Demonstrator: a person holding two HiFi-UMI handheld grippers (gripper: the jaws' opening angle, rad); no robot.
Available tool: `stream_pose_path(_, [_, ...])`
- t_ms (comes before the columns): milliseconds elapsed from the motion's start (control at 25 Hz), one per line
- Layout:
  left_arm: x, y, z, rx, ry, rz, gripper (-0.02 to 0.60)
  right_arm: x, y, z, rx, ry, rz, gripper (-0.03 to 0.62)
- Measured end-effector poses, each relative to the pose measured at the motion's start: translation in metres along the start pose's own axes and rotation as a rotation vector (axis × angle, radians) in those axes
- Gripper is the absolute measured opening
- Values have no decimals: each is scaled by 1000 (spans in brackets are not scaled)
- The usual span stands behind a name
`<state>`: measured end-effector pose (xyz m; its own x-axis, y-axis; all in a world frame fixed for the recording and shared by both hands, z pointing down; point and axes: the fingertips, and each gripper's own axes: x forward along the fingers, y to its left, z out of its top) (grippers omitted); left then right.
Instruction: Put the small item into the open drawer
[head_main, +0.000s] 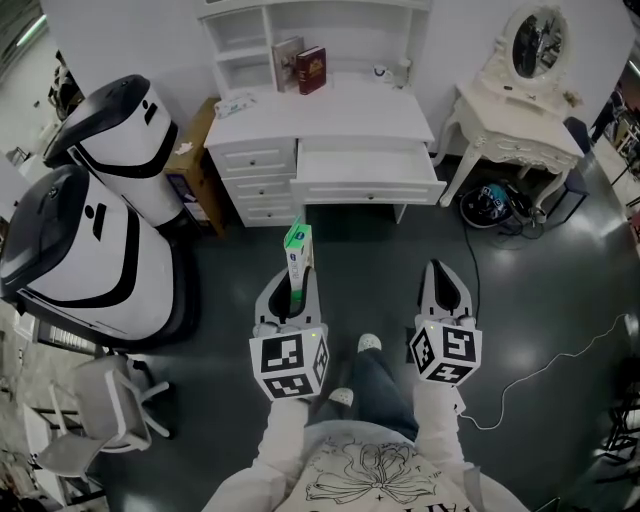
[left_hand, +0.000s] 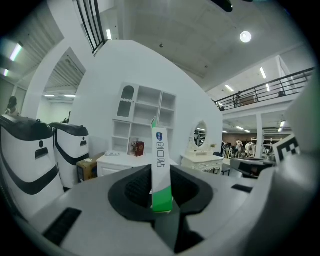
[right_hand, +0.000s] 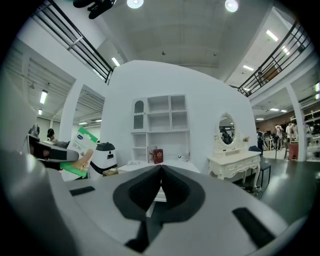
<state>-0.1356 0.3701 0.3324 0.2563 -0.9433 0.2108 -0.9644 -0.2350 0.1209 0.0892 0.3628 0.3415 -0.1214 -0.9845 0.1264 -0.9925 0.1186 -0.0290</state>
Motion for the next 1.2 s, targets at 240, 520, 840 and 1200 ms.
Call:
stream_pose_path(240, [39, 7, 3, -8, 8, 20, 84, 43, -9, -1, 0, 11, 21, 3])
stream_pose_path(520, [113, 13, 18, -7, 8, 68, 84, 126, -34, 7, 7, 12, 57, 3])
stream_pose_path(840, [211, 14, 53, -17, -5, 125, 84, 237, -68, 40, -2, -1, 127, 3])
stream_pose_path(1200, [295, 12, 67, -22, -9, 157, 84, 321, -99, 42, 15, 9, 161, 3])
